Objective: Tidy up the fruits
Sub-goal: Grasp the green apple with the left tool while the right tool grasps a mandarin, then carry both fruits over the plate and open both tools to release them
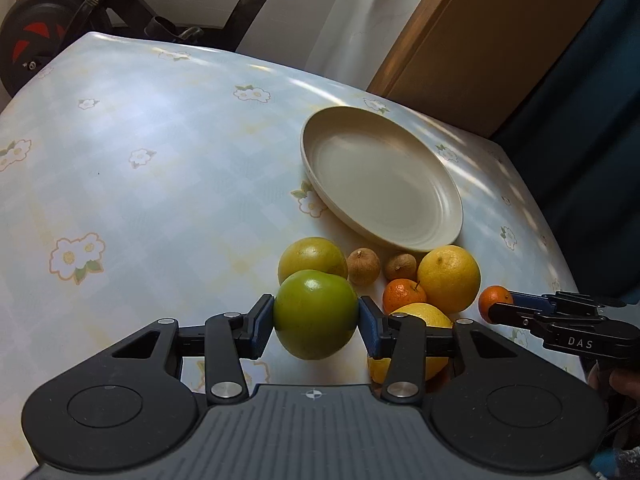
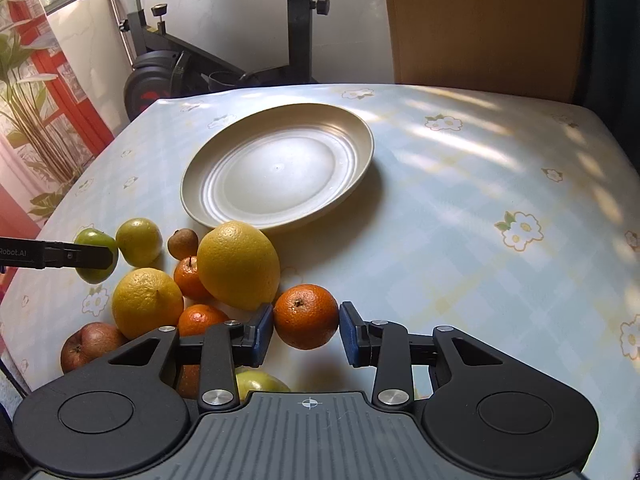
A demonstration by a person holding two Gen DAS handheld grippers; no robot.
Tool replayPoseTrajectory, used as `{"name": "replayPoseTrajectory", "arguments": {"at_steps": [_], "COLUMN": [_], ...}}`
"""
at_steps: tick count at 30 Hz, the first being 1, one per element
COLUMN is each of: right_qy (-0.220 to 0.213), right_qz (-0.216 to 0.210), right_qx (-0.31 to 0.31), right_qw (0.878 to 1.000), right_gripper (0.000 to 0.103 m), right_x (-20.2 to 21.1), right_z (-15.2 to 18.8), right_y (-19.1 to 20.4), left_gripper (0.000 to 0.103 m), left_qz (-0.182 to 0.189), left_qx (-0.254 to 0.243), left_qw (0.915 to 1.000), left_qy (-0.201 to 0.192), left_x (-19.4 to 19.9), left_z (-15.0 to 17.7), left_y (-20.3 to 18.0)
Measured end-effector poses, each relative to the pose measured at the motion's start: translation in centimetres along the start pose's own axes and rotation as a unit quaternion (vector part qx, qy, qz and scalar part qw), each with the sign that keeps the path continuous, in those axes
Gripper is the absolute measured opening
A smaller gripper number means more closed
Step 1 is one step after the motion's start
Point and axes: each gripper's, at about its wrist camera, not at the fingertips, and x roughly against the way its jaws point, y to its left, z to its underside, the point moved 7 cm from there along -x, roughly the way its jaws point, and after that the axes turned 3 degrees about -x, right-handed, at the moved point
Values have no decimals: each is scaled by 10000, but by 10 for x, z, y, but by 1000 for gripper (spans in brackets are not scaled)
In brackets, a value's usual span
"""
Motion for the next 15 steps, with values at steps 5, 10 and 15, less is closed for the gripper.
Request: {"name": "replayPoseTrajectory", "arguments": {"at_steps": [5,10,15], "right_qy": [-190,-308,-449], "right_qz": [-8,2,-34], "right_qx": [57,198,346], "right_qw": [9998,9993,9984], "right_gripper": [33,33,33], "right_x": [7,11,17], "right_z": [-17,-30,-48], "right_y": [-4,-5,-6], "left_gripper": [47,47,47], "left_qz": [-69,-116,-146], "left_qx": [-390,-367,-465], "left_qw": [9988,9986,9973], "left_qy": [-293,-371,-554], "left_x": [13,14,19], "left_z": [-18,-33,-54], "left_y": [-5,-7,-12]}}
